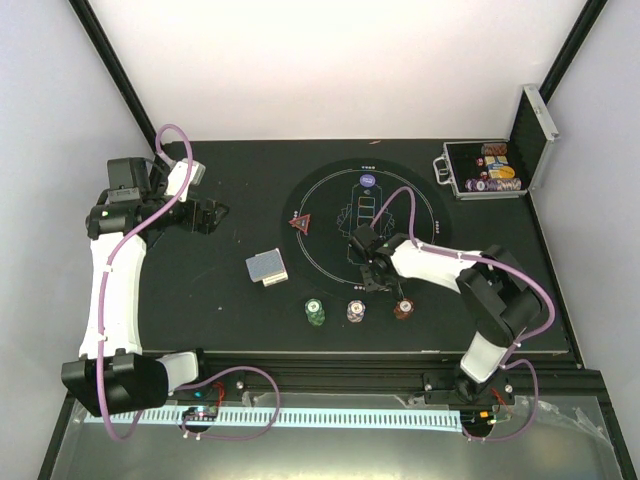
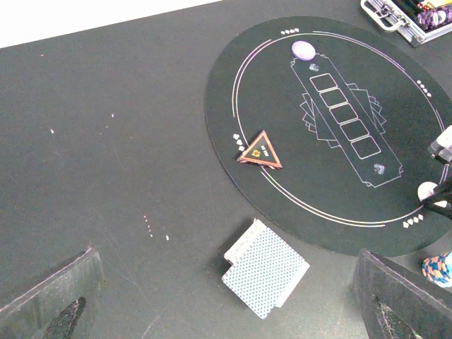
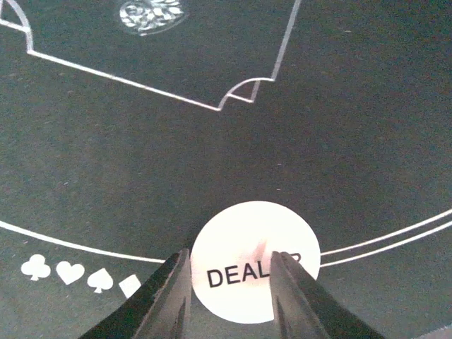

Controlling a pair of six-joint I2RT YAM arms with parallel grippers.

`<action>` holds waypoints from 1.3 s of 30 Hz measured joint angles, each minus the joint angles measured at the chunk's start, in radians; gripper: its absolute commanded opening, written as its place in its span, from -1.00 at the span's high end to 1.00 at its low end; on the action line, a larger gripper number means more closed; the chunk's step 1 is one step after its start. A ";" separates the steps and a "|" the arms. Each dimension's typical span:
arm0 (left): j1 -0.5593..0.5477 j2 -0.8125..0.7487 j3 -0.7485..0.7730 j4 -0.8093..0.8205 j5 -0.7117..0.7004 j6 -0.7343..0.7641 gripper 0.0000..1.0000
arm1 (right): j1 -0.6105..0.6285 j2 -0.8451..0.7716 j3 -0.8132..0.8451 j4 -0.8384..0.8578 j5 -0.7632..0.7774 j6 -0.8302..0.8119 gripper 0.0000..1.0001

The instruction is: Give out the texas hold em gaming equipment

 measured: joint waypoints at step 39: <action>0.000 0.003 0.000 -0.002 -0.049 0.003 -0.97 | 0.390 -0.043 0.370 -0.161 -0.011 0.042 -0.78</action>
